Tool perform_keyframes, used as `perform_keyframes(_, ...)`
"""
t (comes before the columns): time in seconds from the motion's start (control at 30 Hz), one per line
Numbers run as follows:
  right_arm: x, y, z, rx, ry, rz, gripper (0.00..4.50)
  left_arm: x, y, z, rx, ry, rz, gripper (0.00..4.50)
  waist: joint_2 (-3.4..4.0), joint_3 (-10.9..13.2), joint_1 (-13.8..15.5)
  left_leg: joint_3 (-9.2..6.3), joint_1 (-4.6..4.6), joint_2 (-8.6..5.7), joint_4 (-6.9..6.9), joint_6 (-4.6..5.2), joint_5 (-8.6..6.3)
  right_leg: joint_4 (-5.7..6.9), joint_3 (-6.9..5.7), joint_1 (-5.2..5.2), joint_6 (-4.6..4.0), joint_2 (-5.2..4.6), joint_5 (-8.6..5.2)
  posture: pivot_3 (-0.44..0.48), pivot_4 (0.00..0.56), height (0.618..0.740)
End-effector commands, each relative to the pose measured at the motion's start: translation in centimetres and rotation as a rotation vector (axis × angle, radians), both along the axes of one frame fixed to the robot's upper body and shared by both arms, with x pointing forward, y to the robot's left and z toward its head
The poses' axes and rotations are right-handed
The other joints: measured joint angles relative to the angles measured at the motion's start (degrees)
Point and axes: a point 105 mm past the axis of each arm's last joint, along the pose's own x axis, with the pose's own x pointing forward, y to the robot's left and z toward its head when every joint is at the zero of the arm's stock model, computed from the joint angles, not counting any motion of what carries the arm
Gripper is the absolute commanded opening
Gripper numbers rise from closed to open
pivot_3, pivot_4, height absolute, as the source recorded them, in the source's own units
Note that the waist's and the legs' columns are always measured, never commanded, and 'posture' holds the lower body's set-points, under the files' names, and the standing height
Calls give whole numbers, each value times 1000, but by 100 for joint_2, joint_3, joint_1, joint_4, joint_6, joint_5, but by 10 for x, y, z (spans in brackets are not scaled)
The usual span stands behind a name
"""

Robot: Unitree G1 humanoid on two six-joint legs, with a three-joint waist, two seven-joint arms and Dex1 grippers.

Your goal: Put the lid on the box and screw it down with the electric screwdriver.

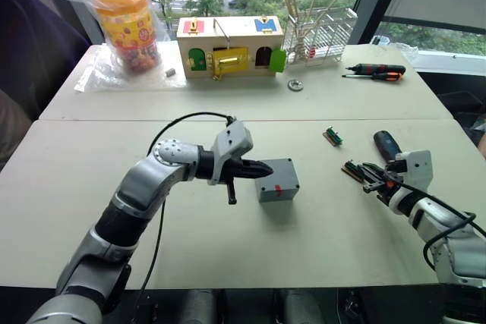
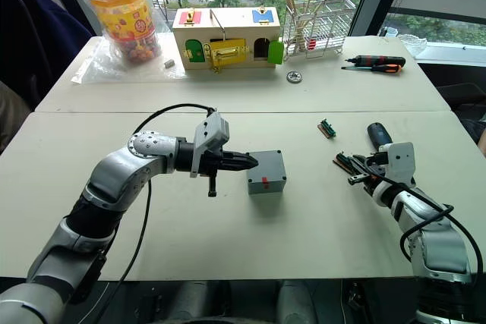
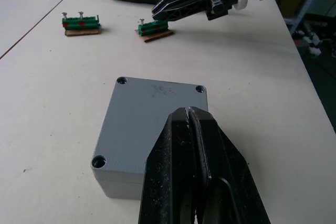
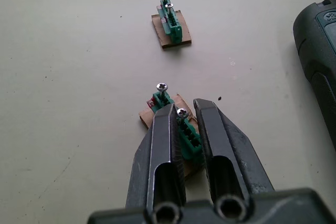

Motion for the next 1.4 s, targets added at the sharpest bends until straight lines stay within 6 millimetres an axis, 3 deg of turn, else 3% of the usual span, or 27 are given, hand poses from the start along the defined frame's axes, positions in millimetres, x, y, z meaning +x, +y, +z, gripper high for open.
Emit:
perform_keyframes(0.03, 2, 2, 8, 1, -39, 9, 544, -2, -1, 4, -2, -36, -9, 0, 0, 0, -1, 0, 0, 0, 0, 0, 0, 0, 0, 0, 0, 0, 0, 0, 150, 708)
perform_keyframes(0.23, 2, 5, 7, 21, -39, 20, 544, 1, 1, 2, 6, -42, 3, 0, 0, 0, -1, 0, 0, 0, 0, 0, 0, 0, 0, 0, 0, 0, 0, 0, 150, 708)
perform_keyframes(0.3, 1, 2, 10, 5, -53, 9, 1070, 1, 1, 1, 6, -41, 5, 0, 0, 0, -1, 0, 0, 0, 0, 0, 0, 0, 0, 0, 0, 0, 0, 0, 150, 708)
perform_keyframes(0.47, 0, -2, 14, -2, -71, -9, 3387, 0, 1, 0, 3, -39, 7, 0, 0, 0, 0, 0, 0, 0, 0, 0, 0, 0, 0, 0, 0, 0, 0, 0, 150, 708)
perform_keyframes(0.97, 7, -6, 6, 16, -35, 11, 3387, 3, 2, 0, 7, -44, 20, 0, 0, 0, -2, 1, 0, 0, 0, -1, 0, 0, 0, 0, 0, 0, 0, 0, 150, 708)
perform_keyframes(1.07, 9, -6, 6, 27, -41, 13, 2405, 3, 3, 0, 8, -43, 24, 0, 0, 0, -3, 2, 0, 0, 0, 0, 0, 0, 0, 0, 0, 0, 0, 0, 150, 708)
perform_keyframes(1.2, 11, -4, 7, 27, -43, 20, 310, 3, 3, -1, 9, -42, 28, 0, 0, 0, -1, 2, 0, 0, 0, -1, 0, 0, 0, 0, 0, 0, 0, 0, 150, 708)
perform_keyframes(1.23, 11, -3, 6, 29, -41, 22, 20, 3, 3, -1, 9, -43, 28, 0, 0, 0, -2, 1, 0, 0, 0, -1, 0, 0, 0, 0, 0, 0, 0, 0, 150, 708)
perform_keyframes(1.4, 9, -1, 6, 31, -39, 29, 20, 5, 3, -1, 11, -49, 34, 0, 0, 0, -1, 1, 0, 0, 0, -1, 0, 0, 0, 0, 0, 0, 0, 0, 150, 708)
